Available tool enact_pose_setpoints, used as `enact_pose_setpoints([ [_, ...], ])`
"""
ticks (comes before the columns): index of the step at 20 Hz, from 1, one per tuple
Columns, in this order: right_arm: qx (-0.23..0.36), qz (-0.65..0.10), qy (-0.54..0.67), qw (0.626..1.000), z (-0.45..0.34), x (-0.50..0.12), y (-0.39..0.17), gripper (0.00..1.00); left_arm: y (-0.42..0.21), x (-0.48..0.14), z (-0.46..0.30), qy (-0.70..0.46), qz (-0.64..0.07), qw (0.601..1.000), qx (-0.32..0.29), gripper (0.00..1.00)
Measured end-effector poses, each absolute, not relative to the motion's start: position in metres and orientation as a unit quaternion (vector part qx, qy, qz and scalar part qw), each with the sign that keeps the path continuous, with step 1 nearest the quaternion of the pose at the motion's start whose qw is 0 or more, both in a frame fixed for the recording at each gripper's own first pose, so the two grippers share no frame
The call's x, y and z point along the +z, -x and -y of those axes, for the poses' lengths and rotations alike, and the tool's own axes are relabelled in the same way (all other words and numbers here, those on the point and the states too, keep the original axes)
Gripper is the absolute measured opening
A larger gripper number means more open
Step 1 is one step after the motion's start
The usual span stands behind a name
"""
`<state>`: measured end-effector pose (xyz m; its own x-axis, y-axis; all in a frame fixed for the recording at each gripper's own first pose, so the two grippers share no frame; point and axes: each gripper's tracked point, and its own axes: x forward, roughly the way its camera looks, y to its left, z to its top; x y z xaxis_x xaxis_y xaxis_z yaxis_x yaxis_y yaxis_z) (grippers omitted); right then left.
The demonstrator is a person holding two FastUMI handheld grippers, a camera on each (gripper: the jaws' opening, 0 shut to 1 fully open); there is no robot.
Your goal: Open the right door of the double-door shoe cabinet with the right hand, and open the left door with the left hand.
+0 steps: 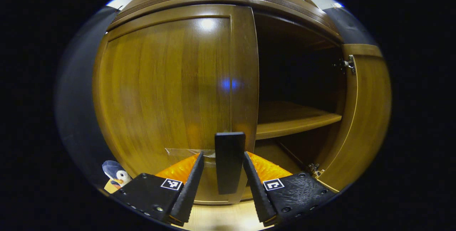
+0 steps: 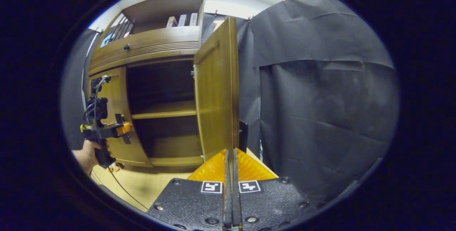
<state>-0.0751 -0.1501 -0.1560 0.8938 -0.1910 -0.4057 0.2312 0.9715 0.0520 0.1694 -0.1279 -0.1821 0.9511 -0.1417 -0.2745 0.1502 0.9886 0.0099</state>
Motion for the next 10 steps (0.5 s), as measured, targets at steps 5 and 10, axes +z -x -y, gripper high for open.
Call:
enact_pose_setpoints([
  [5,-0.095,-0.207,-0.045,0.973,0.136,-0.156,0.077,0.08,-0.171,-0.183,0.129,-0.037,-0.125,0.988,-0.078,0.67],
  [10,-0.092,-0.215,-0.047,0.971,0.129,-0.159,0.079,0.14,-0.17,-0.183,0.134,-0.029,-0.125,0.987,-0.098,0.41],
])
